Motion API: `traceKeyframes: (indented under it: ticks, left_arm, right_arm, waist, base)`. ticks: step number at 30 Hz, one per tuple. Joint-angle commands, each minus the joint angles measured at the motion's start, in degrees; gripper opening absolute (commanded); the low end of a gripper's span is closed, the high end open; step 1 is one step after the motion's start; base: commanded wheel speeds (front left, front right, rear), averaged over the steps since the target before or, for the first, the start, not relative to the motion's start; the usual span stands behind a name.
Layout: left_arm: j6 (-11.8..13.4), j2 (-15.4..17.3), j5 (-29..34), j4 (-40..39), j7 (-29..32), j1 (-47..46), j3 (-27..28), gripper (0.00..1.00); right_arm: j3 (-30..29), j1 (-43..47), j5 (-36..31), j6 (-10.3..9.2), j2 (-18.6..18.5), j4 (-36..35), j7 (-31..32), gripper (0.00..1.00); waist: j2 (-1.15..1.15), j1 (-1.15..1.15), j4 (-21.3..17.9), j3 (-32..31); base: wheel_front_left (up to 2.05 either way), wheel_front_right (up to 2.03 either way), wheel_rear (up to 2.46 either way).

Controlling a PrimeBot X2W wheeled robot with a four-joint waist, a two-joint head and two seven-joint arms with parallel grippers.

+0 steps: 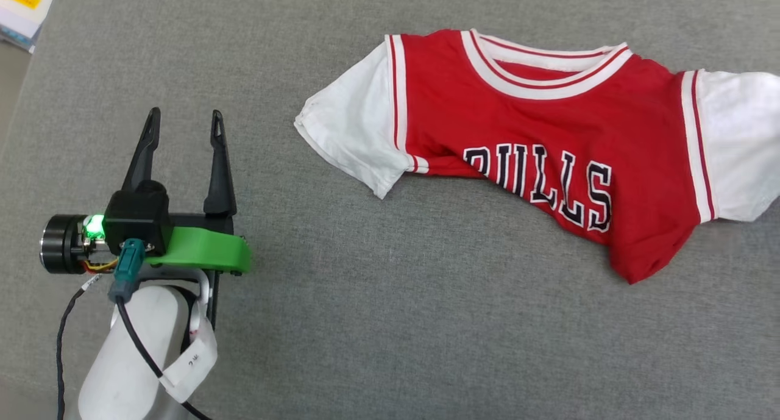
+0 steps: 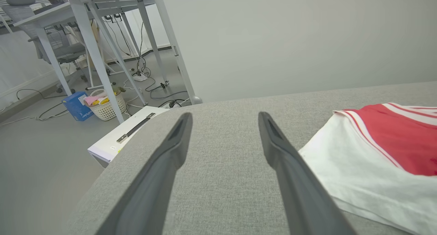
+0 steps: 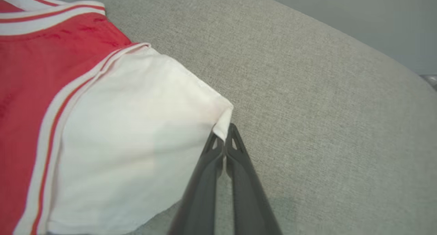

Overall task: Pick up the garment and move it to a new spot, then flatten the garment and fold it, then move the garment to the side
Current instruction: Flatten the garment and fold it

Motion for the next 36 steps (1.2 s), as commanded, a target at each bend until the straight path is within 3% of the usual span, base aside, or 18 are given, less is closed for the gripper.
traceKeyframes:
  ticks: [1, 9, 14, 18, 25, 32, 33, 36]
  left_arm:
    - [-1.09, 0.21, 0.3, 0.44, -0.32, 0.69, 0.68, 1.0]
    - [-7.16, 3.29, 0.63, 4.79, -0.17, -3.5, 1.43, 1.0]
    - [-13.59, 6.18, -1.42, 7.33, 7.14, -12.48, -0.13, 1.0]
    - [-16.82, 8.54, -4.24, 8.5, 15.82, -20.76, -2.47, 1.0]
    - [-17.86, 10.81, -13.61, 9.59, 34.8, -32.49, -12.04, 1.0]
    - [-17.89, 12.74, -26.6, 13.37, 50.79, -40.51, -20.8, 1.0]
    - [-17.9, 13.25, -29.54, 15.47, 55.27, -42.94, -24.35, 1.0]
    - [-17.9, 13.45, -31.6, 17.64, 58.18, -44.47, -27.49, 1.0]
  right_arm:
    - [-0.48, 1.59, 0.47, -0.04, -1.19, -0.73, -1.38, 0.0]
    - [-3.55, 9.16, 2.93, -0.04, -4.12, -5.59, -5.09, 0.0]
    - [-6.26, 13.33, 2.43, -0.04, -3.49, -7.81, -5.84, 0.0]
    - [-8.14, 14.93, 1.12, -0.04, -2.06, -9.47, -5.85, 0.0]
    - [-10.85, 16.5, -1.2, -0.04, 0.7, -11.38, -5.33, 0.0]
    - [-12.63, 15.89, -2.72, -0.04, 2.34, -13.39, -4.32, 0.0]
    - [-13.31, 15.24, -3.13, -0.04, 2.96, -14.2, -3.7, 0.0]
    - [-13.77, 14.64, -3.52, -0.04, 3.46, -14.84, -3.32, 0.0]
  waist:
    - [0.0, 0.0, -2.53, -3.35]
    - [0.0, 0.0, -5.38, -6.29]
    - [0.0, 0.0, -6.6, -6.26]
    - [0.0, 0.0, -7.74, -5.31]
    - [0.0, 0.0, -8.63, -3.42]
    - [0.0, 0.0, -9.73, -0.64]
    - [0.0, 0.0, -10.24, 0.8]
    - [0.0, 0.0, -10.76, 2.12]
  base:
    - [0.0, 0.0, 0.0]
    - [0.0, 0.0, 0.0]
    - [0.0, 0.0, 0.0]
    - [0.0, 0.0, 0.0]
    - [0.0, 0.0, 0.0]
    - [0.0, 0.0, 0.0]
    - [0.0, 0.0, 0.0]
    - [0.0, 0.0, 0.0]
